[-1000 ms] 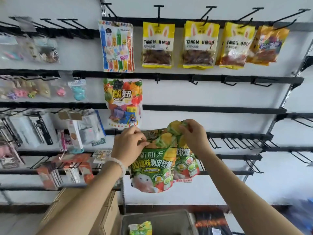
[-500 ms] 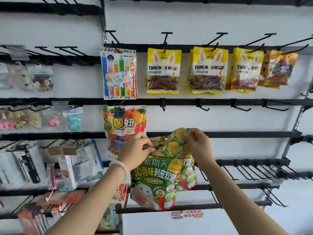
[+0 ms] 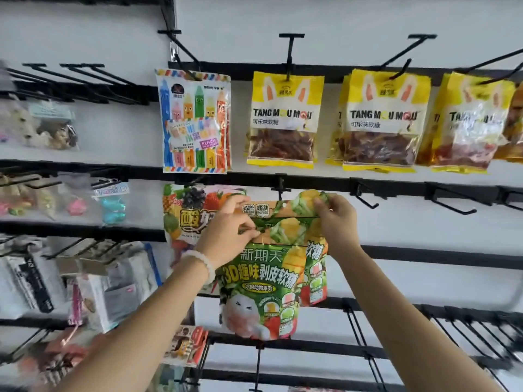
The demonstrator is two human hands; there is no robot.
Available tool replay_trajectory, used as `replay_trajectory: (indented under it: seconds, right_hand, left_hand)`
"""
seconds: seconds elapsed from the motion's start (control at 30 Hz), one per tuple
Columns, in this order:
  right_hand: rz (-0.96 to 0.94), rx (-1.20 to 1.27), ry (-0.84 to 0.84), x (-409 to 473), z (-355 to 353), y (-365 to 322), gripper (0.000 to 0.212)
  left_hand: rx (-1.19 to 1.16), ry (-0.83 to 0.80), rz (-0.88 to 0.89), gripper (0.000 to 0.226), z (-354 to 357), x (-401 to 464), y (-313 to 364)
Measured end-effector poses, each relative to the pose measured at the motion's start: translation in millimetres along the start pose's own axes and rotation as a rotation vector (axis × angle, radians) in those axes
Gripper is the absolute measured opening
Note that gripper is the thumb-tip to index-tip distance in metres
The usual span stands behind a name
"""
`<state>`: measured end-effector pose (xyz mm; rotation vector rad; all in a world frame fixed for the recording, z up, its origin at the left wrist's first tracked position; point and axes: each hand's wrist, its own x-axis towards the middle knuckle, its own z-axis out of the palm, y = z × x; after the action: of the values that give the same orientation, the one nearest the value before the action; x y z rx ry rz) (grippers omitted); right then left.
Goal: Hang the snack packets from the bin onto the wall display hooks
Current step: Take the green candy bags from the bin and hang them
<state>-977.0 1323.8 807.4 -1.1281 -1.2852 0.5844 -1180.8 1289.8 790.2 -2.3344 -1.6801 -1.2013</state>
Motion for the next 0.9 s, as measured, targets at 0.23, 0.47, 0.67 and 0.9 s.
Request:
replay_trajectory:
  seconds: [0.23, 0.47, 0.67, 0.9]
  right_hand:
    - [-0.048, 0.047, -0.044, 16, 6, 4, 0.015]
    - [-0.042, 0.103, -0.058, 18, 8, 0, 0.018]
    - [-0.009, 0.074, -0.043, 24, 14, 2, 0.015]
    - [-0.022, 0.004, -0.019, 24, 17, 11, 0.009]
  left_hand:
    - [0.030, 0.124, 0.054, 0.009, -3, 14, -4]
    - [0.119, 0.151, 0.093, 0.010, -10, 18, -3]
    - [0.115, 0.154, 0.062, 0.011, -10, 27, -5]
    - [0.092, 0.145, 0.035, 0.011, 0, 29, -14]
